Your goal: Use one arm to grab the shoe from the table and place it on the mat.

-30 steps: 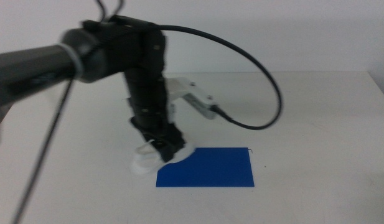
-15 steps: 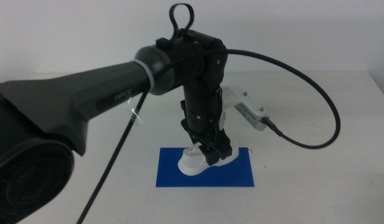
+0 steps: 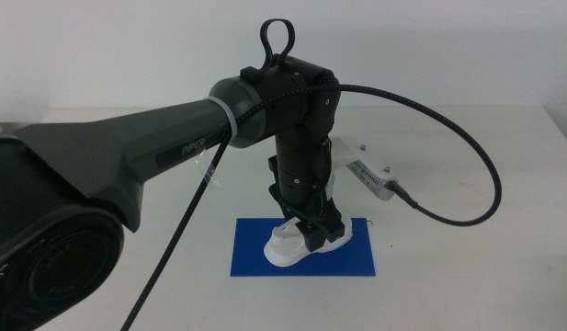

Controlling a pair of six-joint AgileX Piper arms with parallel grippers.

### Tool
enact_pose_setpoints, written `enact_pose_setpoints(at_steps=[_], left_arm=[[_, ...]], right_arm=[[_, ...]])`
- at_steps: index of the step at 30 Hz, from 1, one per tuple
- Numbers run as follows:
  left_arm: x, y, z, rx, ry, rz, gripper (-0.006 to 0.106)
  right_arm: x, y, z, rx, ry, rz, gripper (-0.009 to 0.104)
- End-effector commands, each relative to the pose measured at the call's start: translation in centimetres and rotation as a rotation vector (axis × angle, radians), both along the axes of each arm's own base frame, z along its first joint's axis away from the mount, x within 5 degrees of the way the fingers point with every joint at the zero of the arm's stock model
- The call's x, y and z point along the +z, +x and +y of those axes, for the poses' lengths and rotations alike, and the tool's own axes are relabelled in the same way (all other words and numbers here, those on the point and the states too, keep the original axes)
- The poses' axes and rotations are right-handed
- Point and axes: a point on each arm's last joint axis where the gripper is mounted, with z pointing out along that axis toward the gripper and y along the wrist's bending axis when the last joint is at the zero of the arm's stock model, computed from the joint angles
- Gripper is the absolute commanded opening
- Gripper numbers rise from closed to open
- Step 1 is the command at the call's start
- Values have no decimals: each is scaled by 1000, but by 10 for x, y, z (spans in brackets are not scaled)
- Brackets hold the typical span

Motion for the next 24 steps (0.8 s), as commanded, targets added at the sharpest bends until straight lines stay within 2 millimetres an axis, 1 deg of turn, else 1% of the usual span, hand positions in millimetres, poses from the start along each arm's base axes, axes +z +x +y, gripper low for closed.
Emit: enact_pose_setpoints(at_steps=[1, 8, 11, 14, 24], left_arm=[[35, -9, 5, 25, -13, 5, -1], [35, -9, 5, 61, -16, 9, -1], [35, -9, 5, 166, -20, 22, -1], [35, -9, 5, 342, -28, 44, -1], [35, -9, 5, 1032, -56, 130, -1]], right_arm=[[7, -1, 0, -2, -18, -97, 64], [7, -1, 0, -2, -18, -97, 64], [7, -1, 0, -2, -18, -97, 64], [7, -1, 0, -2, -18, -97, 64], [7, -1, 0, -2, -18, -97, 64]])
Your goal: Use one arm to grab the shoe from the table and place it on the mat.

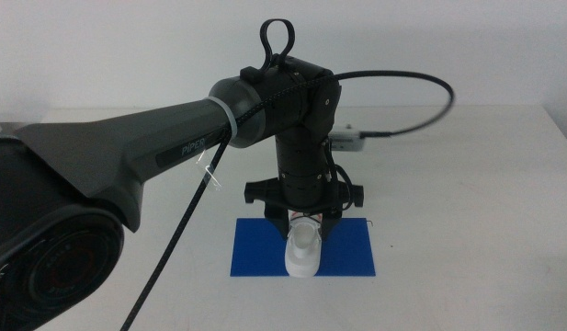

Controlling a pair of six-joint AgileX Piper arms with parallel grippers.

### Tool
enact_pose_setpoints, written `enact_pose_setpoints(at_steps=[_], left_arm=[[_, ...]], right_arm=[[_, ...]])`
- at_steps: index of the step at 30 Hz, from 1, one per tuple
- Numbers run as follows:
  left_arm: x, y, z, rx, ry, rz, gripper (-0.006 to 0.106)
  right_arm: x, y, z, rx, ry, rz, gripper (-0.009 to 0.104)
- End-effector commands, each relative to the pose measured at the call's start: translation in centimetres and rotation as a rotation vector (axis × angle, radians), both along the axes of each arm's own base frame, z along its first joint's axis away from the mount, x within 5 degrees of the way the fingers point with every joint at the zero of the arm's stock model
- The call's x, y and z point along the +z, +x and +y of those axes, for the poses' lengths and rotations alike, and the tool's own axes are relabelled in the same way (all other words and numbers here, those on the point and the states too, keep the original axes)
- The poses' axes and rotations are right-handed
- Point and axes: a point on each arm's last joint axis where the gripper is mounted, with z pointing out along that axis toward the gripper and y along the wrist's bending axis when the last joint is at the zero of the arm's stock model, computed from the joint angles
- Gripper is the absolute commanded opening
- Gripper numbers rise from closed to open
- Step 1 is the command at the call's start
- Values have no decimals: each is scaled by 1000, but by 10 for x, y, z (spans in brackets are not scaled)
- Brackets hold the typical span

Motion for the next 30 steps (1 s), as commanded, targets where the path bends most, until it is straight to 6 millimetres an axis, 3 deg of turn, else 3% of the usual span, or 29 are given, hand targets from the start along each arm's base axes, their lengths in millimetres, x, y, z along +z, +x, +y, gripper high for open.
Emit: enact_pose_setpoints(at_steps=[1, 14, 27, 30], left_arm=[[35, -9, 5, 186, -22, 25, -1], [35, -9, 5, 1084, -58, 135, -1], [35, -9, 6, 1590, -78, 192, -1], [35, -9, 6, 1589, -78, 192, -1]], right_arm=[[7, -1, 0, -2, -18, -97, 64], [7, -1, 0, -2, -18, -97, 64], [7, -1, 0, -2, -18, -97, 64], [7, -1, 0, -2, -18, -97, 64]])
